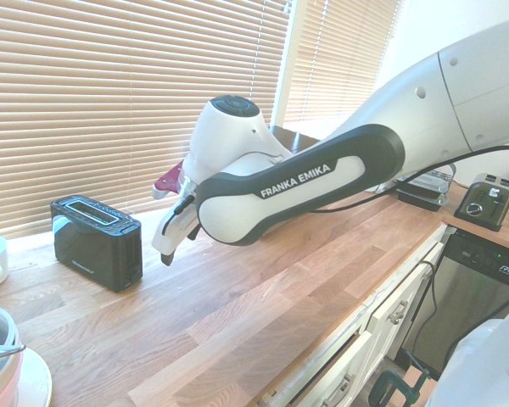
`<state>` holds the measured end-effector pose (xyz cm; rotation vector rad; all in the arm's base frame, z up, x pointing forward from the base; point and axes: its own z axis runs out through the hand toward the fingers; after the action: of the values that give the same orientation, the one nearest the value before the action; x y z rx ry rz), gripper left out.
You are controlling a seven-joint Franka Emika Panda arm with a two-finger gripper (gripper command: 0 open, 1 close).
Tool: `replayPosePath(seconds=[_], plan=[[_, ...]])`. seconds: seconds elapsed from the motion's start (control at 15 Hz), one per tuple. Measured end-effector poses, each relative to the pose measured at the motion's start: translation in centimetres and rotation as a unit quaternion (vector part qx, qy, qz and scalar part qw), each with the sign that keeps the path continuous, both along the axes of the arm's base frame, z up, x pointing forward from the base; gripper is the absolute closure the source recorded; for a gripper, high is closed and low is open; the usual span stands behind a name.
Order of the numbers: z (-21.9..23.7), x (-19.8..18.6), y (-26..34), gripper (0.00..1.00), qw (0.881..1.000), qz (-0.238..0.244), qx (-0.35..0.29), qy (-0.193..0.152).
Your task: Press the toaster
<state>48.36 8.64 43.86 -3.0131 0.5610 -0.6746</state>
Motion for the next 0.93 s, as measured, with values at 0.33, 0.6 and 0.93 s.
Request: replayPosePath(seconds=[0.33,0.6,0.93], plan=[[0.8,3.4,1.9,0.0,1.0,0.019,0.012,-0.007],[-0.2,5.1,2.2,0.0,0.999,0.01,0.038,-0.028],[-1.6,6.0,2.4,1.0,0.998,-0.005,0.057,-0.038]])
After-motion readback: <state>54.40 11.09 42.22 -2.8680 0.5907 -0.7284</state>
